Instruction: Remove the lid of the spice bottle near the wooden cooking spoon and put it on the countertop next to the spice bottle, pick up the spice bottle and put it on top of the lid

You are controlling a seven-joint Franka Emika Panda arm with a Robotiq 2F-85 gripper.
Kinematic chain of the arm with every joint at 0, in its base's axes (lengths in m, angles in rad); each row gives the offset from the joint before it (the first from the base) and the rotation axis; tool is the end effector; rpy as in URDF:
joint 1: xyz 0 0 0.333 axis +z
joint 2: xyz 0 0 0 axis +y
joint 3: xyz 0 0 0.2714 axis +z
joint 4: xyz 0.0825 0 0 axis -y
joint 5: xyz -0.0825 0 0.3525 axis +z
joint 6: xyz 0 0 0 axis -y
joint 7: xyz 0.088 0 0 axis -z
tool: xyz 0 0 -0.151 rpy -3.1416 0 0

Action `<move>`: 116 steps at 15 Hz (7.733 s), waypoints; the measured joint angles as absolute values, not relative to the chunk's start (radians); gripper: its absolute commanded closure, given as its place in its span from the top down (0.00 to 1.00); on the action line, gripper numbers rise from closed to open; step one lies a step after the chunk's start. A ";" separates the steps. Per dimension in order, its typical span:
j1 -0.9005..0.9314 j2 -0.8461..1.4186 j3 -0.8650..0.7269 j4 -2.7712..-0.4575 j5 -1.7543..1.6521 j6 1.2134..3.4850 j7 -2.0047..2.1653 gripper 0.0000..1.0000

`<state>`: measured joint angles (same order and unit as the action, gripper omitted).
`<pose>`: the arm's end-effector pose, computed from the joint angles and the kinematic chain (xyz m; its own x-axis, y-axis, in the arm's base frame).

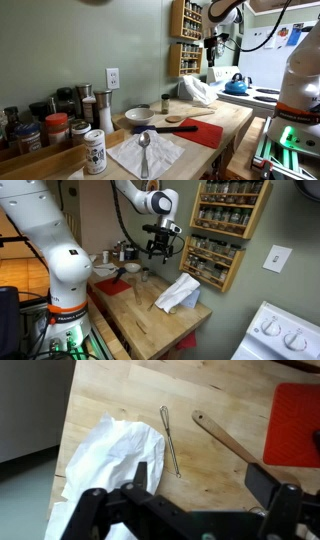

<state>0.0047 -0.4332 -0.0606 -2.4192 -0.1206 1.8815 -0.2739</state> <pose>0.3877 -0.0350 0.3880 0.9576 0.2594 -0.1250 0.2675 -0.9621 0.0529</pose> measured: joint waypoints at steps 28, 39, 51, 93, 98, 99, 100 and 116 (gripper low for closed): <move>0.272 -0.151 0.141 -2.259 -0.021 2.195 -0.628 1.00; 0.270 0.037 0.195 -2.229 -0.046 2.312 -0.712 1.00; 0.234 0.203 0.195 -2.147 -0.149 2.393 -0.712 1.00; 0.181 0.241 0.195 -2.156 -0.162 2.446 -0.712 0.58; 0.179 0.239 0.195 -2.156 -0.162 2.446 -0.712 0.60; 0.179 0.238 0.195 -2.156 -0.162 2.446 -0.712 0.59; 0.179 0.236 0.195 -2.156 -0.162 2.446 -0.712 0.59; 0.163 0.199 0.194 -2.156 -0.162 2.446 -0.712 0.47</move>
<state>0.1633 0.1990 0.1940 -2.1564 -0.1622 2.4460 -0.7118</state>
